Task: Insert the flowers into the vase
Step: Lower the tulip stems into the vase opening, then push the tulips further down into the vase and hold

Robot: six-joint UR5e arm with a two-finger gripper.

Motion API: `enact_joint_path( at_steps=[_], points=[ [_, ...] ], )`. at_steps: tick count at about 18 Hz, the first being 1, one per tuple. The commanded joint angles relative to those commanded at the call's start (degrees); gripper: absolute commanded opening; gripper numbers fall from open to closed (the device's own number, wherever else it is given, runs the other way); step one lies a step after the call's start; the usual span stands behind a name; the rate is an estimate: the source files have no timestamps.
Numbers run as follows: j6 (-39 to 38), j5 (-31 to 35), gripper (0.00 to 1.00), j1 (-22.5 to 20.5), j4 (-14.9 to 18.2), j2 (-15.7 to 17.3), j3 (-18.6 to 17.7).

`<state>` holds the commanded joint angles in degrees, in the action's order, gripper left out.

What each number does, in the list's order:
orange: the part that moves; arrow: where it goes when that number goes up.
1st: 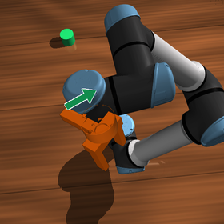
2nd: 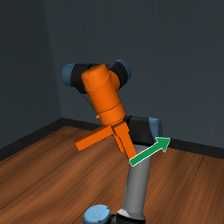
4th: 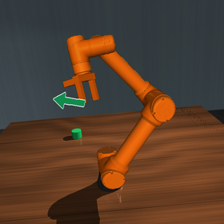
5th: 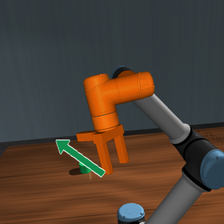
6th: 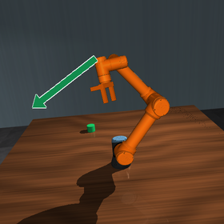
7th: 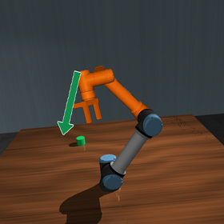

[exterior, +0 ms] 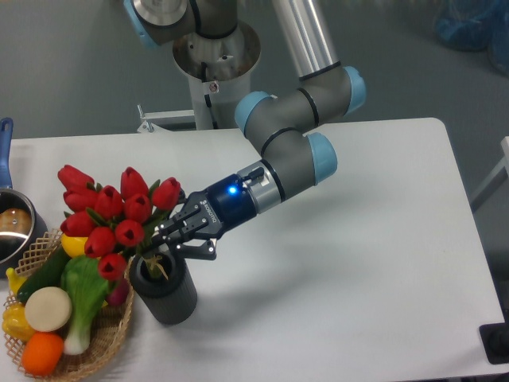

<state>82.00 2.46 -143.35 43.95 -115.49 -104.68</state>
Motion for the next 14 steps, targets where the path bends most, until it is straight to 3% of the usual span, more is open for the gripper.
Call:
enact_joint_path(
  at_steps=[14],
  points=[
    [0.26,0.18,0.12,-0.18,-0.09,-1.41,-1.06]
  ],
)
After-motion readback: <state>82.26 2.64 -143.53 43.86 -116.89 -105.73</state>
